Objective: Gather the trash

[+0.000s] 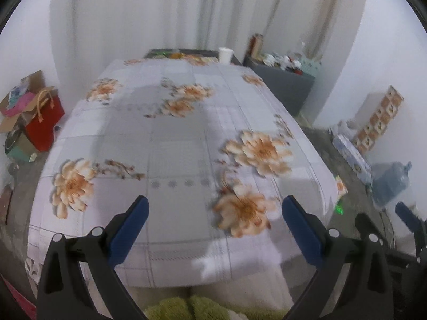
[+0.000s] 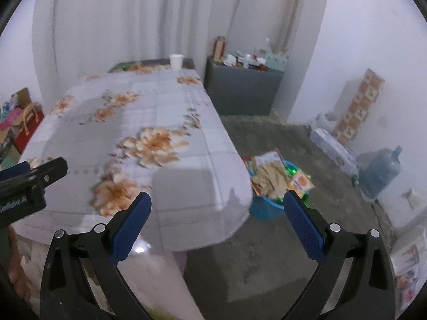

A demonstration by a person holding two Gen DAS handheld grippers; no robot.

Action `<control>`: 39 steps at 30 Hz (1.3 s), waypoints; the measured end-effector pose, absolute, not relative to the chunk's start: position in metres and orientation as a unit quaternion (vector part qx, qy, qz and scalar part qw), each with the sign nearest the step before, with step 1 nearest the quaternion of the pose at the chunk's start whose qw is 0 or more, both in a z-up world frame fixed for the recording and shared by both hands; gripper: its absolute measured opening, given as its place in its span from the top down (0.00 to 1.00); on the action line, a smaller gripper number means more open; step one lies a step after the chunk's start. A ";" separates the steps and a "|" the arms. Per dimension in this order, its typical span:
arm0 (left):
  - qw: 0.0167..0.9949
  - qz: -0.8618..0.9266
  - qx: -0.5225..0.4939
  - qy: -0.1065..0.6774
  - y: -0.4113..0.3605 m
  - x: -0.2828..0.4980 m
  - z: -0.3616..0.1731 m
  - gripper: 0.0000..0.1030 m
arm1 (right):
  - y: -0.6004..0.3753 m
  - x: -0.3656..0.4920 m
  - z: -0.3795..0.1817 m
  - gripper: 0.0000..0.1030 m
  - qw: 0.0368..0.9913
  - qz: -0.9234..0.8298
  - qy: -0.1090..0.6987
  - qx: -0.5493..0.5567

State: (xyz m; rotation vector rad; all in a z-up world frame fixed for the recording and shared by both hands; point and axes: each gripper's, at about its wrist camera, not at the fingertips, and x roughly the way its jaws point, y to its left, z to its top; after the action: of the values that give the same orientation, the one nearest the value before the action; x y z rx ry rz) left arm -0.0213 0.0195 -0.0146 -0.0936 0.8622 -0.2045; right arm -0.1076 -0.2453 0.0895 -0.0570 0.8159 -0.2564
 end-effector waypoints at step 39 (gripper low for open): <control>0.890 -0.104 -0.015 0.444 -0.009 -0.027 -0.016 0.05 | -0.278 -0.127 0.085 0.07 0.903 -0.140 0.407 -0.016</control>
State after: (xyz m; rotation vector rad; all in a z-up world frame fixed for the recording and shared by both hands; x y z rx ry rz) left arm -0.0267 -0.0089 -0.0164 -0.0304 0.9230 -0.2170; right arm -0.1271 -0.2784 0.0853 -0.0324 0.8407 -0.2896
